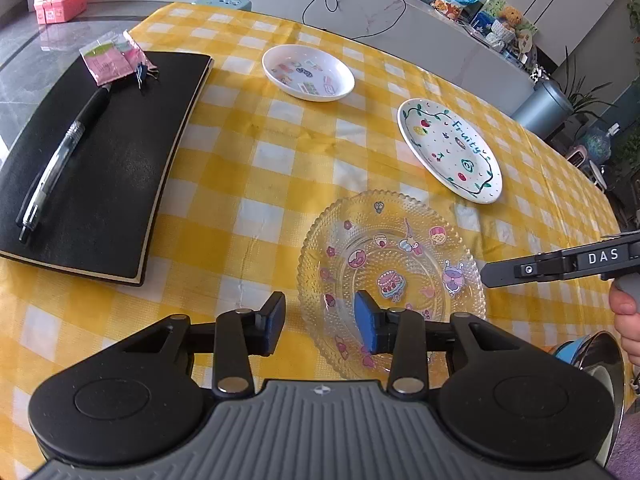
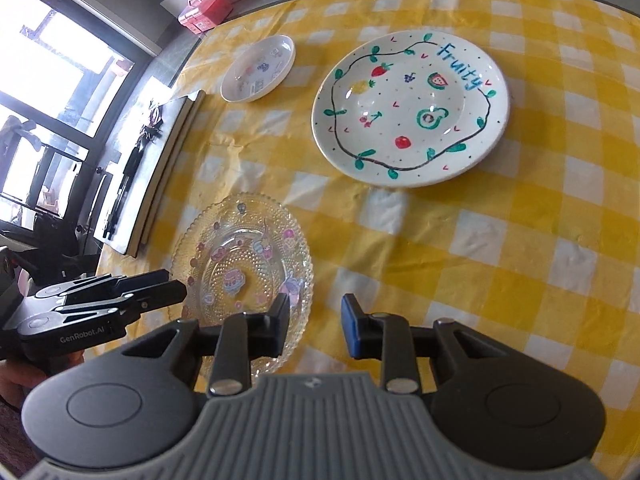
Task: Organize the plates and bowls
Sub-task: 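Move both grippers to the clear glass plate and grasp its rim, then lift the glass plate and carry it beside the stacked bowls, lowering it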
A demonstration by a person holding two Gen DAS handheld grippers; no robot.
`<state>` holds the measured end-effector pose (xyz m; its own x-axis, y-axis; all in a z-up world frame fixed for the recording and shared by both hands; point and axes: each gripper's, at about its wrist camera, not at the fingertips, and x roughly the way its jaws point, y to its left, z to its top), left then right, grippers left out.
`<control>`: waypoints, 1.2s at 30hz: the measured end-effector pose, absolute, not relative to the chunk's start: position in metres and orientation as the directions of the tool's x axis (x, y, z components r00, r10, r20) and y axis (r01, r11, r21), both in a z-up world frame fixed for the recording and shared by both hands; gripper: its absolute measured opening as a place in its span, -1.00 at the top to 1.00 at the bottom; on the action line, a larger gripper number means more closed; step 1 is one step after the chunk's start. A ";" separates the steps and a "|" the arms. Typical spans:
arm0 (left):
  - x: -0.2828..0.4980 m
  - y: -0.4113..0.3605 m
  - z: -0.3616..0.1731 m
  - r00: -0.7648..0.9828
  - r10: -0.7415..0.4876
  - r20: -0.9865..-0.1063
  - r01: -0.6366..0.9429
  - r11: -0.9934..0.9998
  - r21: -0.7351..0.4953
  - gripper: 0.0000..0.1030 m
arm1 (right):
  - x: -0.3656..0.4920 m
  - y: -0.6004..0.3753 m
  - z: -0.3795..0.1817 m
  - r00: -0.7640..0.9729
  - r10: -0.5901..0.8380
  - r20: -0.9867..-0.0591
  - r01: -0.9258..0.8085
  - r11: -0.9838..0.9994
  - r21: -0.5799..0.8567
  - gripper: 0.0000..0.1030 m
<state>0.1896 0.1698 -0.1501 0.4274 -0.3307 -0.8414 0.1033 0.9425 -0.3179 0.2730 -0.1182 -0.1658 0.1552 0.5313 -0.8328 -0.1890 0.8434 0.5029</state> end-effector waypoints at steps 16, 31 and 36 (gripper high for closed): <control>0.193 0.175 -0.157 0.437 -0.356 -0.826 0.081 0.930 -0.358 0.66 | 0.281 -0.116 -0.181 0.112 0.571 -0.813 -0.178 0.816 0.549 0.71; 0.195 0.160 -0.138 0.457 -0.336 -0.824 0.086 0.938 -0.335 0.75 | 0.277 -0.133 -0.176 0.160 0.603 -0.782 -0.123 0.798 0.590 0.90; 0.199 0.139 -0.122 0.465 -0.339 -0.818 0.117 0.939 -0.323 0.75 | 0.267 -0.157 -0.165 0.217 0.613 -0.760 -0.089 0.788 0.609 0.91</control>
<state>0.1992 0.1388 -0.1216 0.4651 -0.3390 -0.8178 0.1171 0.9392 -0.3227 0.2667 -0.1572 -0.1647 0.2169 0.6125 -0.7601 -0.0890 0.7878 0.6094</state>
